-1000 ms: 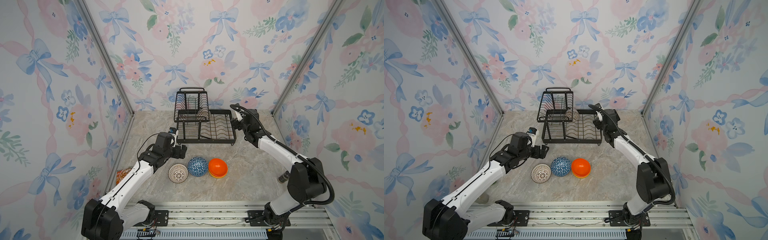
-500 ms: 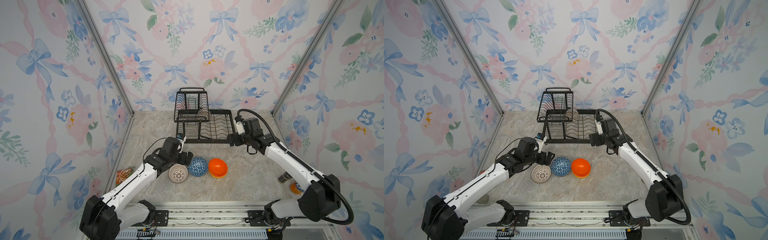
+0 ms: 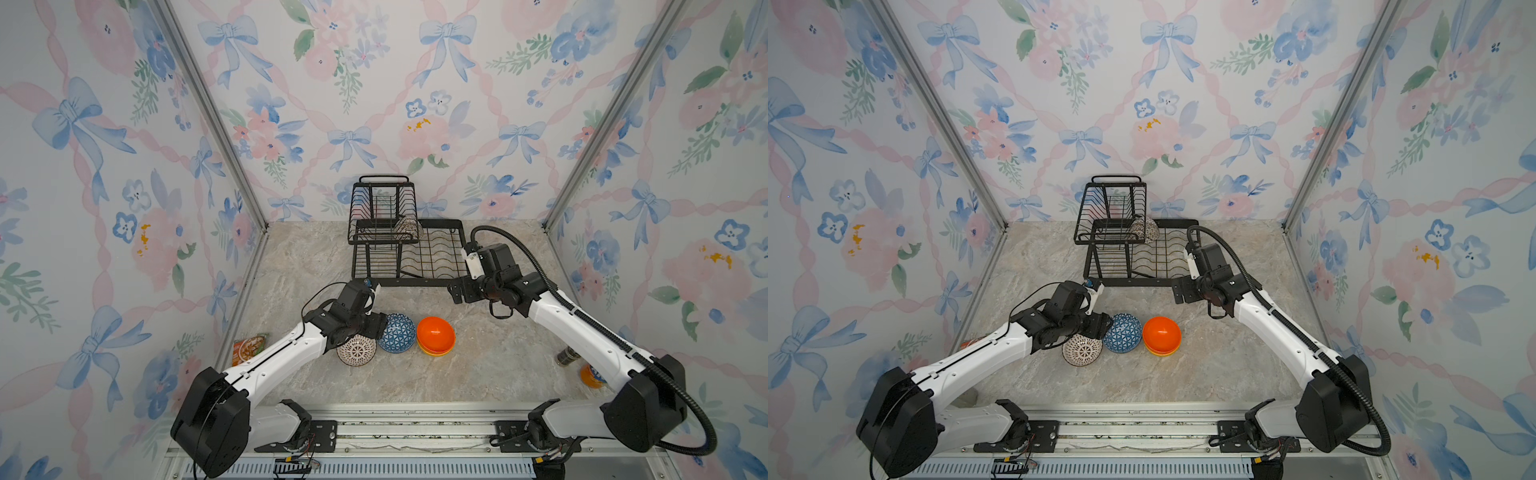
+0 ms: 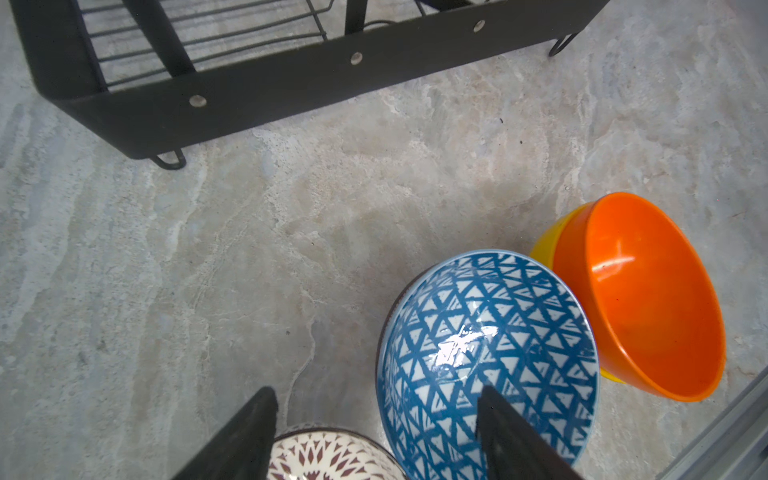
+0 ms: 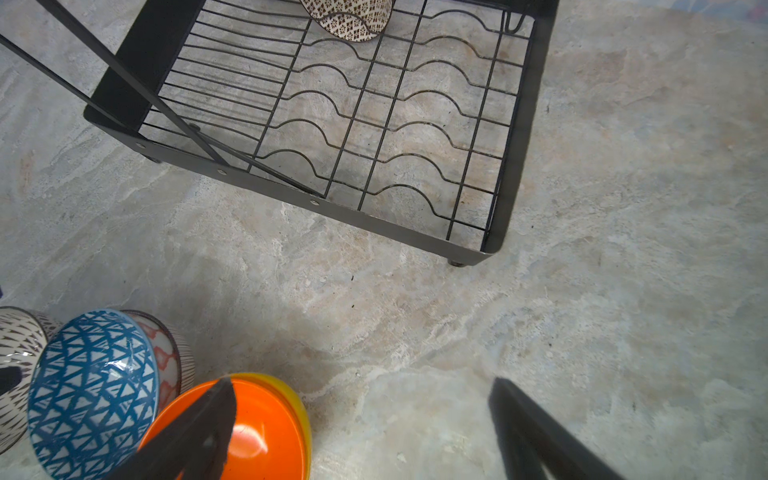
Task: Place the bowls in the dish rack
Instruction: 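Lower the left gripper onto the blue triangle-patterned bowl rim while the right gripper hovers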
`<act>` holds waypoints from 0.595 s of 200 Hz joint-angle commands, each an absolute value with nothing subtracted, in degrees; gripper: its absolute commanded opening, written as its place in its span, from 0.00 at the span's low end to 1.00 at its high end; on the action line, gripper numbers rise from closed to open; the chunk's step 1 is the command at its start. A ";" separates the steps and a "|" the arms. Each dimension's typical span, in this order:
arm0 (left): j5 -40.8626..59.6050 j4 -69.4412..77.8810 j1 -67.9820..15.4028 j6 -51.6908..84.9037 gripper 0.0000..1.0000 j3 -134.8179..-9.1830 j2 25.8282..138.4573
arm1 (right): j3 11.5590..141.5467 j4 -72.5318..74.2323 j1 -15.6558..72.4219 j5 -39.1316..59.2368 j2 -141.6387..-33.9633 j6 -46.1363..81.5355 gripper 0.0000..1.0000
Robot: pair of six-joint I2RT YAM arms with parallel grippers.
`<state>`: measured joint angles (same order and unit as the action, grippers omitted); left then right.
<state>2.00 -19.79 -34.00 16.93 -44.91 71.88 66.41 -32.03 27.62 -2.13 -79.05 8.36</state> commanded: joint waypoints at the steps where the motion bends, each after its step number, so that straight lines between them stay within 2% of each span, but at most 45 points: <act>1: 2.81 -19.05 -34.59 17.41 0.68 -44.64 73.54 | 68.23 -34.04 28.21 -2.66 -81.06 7.74 0.97; 93: 3.05 -18.54 -34.68 16.71 0.48 -46.33 77.94 | 67.63 -32.88 28.12 -2.37 -82.05 6.61 0.97; 119: 3.33 -18.54 -34.72 16.48 0.37 -46.93 79.26 | 67.51 -32.93 27.87 -2.24 -82.12 6.50 0.97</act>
